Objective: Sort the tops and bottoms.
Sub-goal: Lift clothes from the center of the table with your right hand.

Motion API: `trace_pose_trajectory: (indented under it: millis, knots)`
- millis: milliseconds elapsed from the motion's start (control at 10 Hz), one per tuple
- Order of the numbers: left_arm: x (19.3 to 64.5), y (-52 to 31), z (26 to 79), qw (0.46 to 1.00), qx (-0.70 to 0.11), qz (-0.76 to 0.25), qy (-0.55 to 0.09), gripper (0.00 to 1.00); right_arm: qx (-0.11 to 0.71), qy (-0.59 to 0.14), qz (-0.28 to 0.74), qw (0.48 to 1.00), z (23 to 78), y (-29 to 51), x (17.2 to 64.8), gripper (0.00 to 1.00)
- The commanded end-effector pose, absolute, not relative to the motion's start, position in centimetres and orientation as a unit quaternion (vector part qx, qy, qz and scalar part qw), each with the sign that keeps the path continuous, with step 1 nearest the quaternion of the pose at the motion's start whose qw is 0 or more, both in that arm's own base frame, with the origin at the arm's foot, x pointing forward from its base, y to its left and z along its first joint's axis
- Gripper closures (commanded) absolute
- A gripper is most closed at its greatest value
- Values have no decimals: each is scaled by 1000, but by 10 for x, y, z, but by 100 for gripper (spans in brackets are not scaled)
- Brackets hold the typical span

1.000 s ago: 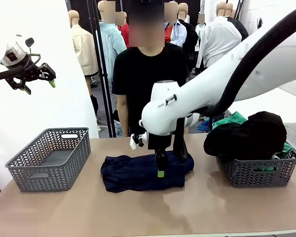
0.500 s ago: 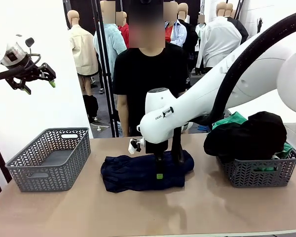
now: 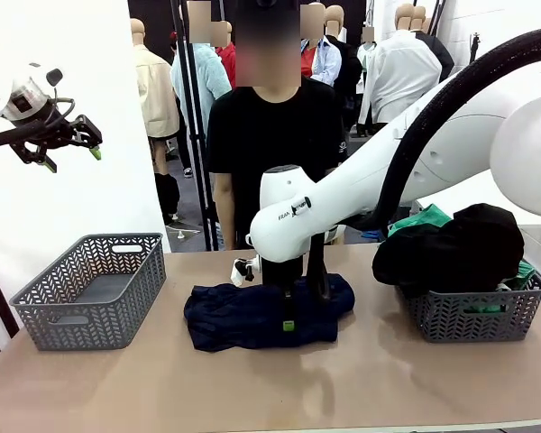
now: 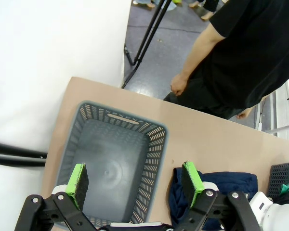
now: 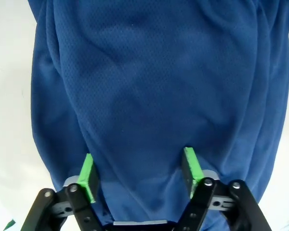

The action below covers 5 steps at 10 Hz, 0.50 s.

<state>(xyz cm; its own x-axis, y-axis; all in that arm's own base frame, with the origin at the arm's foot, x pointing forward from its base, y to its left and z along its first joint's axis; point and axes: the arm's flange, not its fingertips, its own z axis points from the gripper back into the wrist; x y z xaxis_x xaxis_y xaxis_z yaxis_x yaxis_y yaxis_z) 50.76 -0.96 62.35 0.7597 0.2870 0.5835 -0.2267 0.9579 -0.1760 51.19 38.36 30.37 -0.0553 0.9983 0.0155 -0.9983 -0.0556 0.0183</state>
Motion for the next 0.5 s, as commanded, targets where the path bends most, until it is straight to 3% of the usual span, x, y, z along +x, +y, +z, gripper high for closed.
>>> trace_pose_trajectory:
  millis: [0, 200, 400]
  knots:
    - [509, -8, 625, 937, -43, 135, -320, 0, 1, 14, 724, 690, 304, 385, 509, 64]
    - [509, -8, 625, 937, -43, 135, -320, 0, -10, 19, 721, 693, 307, 385, 505, 100]
    - [509, -8, 625, 937, -43, 135, -320, 0, -20, 16, 720, 693, 311, 387, 501, 100]
